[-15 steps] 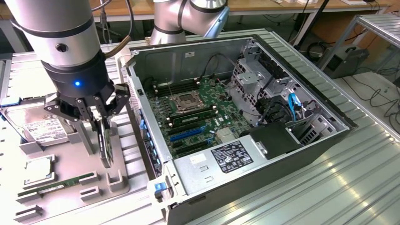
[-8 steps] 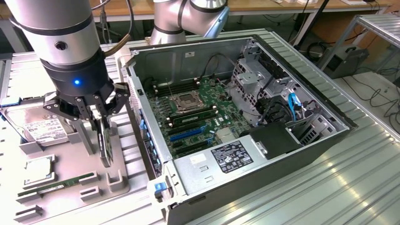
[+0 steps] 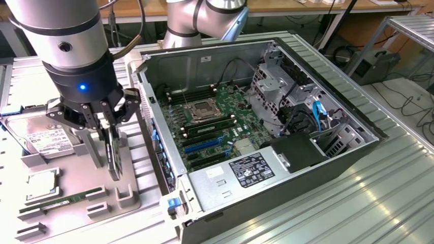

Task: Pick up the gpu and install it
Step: 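Pick up the gpu and move the gpu toward the slot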

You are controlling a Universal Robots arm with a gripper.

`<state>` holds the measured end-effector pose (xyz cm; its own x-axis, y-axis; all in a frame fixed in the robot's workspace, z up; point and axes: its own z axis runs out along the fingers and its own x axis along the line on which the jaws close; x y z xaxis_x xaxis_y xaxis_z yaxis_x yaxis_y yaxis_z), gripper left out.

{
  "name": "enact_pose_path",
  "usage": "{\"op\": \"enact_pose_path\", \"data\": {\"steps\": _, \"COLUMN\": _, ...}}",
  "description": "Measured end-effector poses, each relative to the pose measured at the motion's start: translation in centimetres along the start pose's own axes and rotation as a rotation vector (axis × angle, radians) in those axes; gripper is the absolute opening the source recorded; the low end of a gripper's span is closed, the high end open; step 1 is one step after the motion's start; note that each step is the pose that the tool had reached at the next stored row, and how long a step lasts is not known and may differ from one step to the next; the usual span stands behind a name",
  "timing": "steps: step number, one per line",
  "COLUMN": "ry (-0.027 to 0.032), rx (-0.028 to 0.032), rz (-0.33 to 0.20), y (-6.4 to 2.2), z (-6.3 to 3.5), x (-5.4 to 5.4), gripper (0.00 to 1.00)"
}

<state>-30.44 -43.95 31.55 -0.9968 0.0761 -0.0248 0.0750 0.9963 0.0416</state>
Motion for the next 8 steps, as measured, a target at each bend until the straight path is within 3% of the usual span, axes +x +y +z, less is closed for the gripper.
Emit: {"op": "enact_pose_path", "data": {"steps": 8, "ry": 0.0002, "rx": 0.0001, "rz": 0.0, "y": 0.02, "z": -0.33, "x": 0.0, "gripper": 0.27}}
